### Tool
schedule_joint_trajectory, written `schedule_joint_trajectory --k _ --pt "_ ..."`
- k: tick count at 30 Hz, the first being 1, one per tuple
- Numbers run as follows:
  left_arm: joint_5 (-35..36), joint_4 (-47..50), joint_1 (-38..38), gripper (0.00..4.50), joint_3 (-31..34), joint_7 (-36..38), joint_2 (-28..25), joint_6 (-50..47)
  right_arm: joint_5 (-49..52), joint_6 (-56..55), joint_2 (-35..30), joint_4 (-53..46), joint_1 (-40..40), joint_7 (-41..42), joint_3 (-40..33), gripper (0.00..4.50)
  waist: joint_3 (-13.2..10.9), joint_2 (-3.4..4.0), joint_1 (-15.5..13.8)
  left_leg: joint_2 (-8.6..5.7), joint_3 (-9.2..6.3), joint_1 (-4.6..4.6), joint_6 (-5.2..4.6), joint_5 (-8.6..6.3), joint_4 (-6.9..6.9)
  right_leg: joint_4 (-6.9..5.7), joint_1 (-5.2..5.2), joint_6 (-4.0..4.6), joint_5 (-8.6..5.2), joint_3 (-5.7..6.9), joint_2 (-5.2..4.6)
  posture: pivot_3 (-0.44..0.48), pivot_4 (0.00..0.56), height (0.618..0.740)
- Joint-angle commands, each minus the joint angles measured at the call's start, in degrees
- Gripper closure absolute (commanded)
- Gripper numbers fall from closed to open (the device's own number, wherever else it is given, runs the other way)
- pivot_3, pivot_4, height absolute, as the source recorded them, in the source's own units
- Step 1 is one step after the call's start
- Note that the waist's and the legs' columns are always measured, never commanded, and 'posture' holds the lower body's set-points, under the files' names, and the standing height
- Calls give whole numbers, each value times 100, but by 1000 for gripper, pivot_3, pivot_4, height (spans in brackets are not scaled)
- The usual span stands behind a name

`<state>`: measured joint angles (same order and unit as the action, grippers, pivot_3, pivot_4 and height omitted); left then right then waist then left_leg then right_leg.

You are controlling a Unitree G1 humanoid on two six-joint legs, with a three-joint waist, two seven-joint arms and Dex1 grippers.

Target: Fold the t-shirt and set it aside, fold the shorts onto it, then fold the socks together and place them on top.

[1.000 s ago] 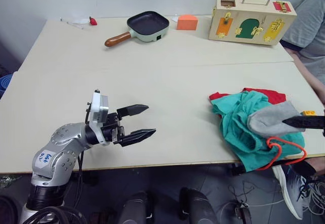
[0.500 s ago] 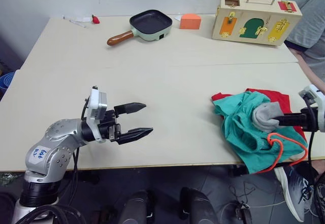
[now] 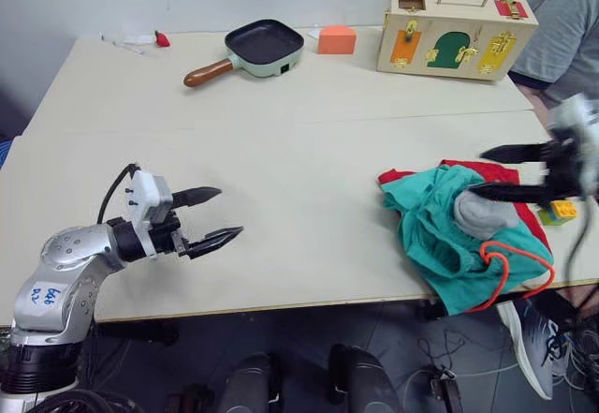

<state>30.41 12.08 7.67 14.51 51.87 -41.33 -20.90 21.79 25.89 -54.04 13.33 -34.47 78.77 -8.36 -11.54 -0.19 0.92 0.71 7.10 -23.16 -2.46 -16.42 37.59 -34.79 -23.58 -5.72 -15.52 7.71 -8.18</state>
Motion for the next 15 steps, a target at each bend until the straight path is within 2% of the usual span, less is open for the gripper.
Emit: schedule_joint_trajectory --k 1,3,7,9,15 --pt "-574 -409 -453 0 314 80 -183 869 19 -1027 865 -667 357 -571 65 36 -1 2 4 0 3 -1 0 0 -1 -5 -3 0 0 0 2 0 150 740" --pt "-760 -456 -625 0 363 -23 -202 1076 -251 -1750 1285 -661 530 -604 366 36 -3 4 -13 -3 17 -7 -5 2 -4 -15 -18 1 0 2 5 0 150 740" --pt "-1144 -409 -1012 0 394 -142 -198 1591 -668 -3111 1897 38 595 -678 780 36 -2 3 -83 -8 25 -5 -27 -14 13 -9 -13 3 2 1 -3 0 150 740" --pt "-1280 -474 -1186 0 475 -219 -158 1846 -889 -3745 2086 374 562 -797 899 36 0 0 -75 -15 25 -4 -7 -34 19 3 -10 8 7 -7 -18 0 150 740" --pt "-1276 -521 -1539 0 727 -385 -49 2138 -912 -4447 2515 801 587 -908 1041 36 0 0 -36 -10 22 -2 -6 -33 20 -9 -11 11 9 -16 -19 0 150 740"
